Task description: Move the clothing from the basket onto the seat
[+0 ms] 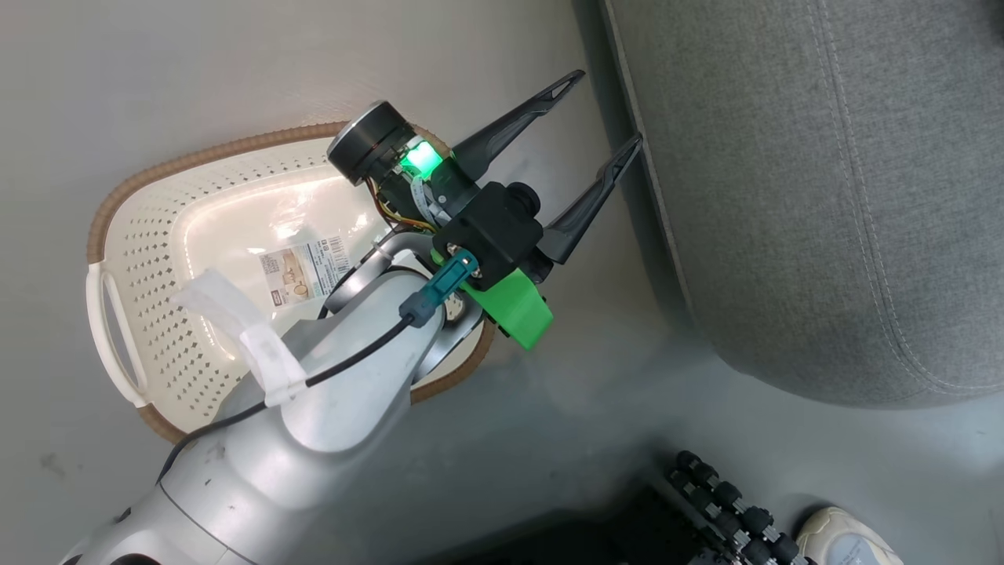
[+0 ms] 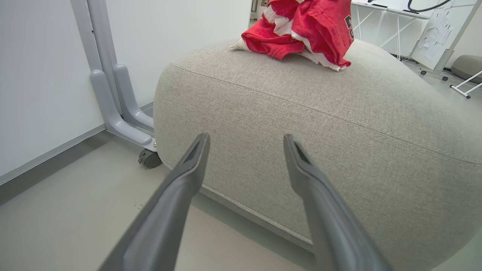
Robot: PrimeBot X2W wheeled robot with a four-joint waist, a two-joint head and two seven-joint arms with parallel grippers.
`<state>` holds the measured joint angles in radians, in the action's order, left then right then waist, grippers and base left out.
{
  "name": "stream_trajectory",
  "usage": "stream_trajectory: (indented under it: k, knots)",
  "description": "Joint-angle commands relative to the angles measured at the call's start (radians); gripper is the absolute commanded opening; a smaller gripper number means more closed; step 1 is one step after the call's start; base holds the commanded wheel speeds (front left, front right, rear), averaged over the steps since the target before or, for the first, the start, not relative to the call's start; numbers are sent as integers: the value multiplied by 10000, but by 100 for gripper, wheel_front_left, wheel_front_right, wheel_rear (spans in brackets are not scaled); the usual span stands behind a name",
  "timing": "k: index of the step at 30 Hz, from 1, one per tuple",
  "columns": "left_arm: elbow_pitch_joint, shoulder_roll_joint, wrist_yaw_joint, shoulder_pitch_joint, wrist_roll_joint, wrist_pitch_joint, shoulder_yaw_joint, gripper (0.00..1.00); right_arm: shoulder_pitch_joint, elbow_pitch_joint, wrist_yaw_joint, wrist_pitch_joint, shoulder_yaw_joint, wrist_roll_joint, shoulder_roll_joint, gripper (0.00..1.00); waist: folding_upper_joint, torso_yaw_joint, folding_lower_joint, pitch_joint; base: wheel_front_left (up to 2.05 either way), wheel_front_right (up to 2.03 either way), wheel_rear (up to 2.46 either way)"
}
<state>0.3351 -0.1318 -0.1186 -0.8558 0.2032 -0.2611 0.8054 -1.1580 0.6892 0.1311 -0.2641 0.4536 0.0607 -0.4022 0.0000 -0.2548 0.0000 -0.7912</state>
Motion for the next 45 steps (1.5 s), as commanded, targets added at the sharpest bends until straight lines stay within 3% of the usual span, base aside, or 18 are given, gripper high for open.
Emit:
stream_trajectory:
  k: [1, 8, 9, 10, 23, 31, 45]
  knots:
    - [-22, -81, 41, -191, 112, -10, -12, 100, 255, 136, -7, -2, 50, -24, 133, 0, 0, 32, 0, -42, 0, 0, 0]
    - [-38, -112, 147, -258, 157, -18, -51, 100, 691, 354, -7, -3, 376, -113, 418, 0, 0, 113, 0, -9, 0, 0, 0]
    - [-33, -125, 140, -243, 166, -21, -67, 100, 707, 286, -7, -3, 423, -142, 427, 42, 0, 107, 0, 28, 0, 0, 0]
    - [-20, -136, 165, -206, 190, -22, -81, 100, 757, 248, -7, -1, 449, -193, 484, 100, 0, 96, 0, 96, 0, 0, 0]
    - [-407, -82, 603, 935, 632, -30, -901, 100, 3028, -1448, -7, -1, 440, -17, 1243, 100, 0, 281, 0, 1906, 0, 0, 0]
    - [-785, -265, 876, 2173, 779, -32, -2067, 100, 4655, -2821, -7, -1, -735, 286, 1939, 100, 0, 532, 0, 3060, 0, 0, 0]
    - [-1491, 195, 1046, 4148, 635, -31, -4486, 100, 6616, -4185, -7, -3, -3306, 914, 2847, 100, 0, 1755, 0, 4546, 0, 0, 0]
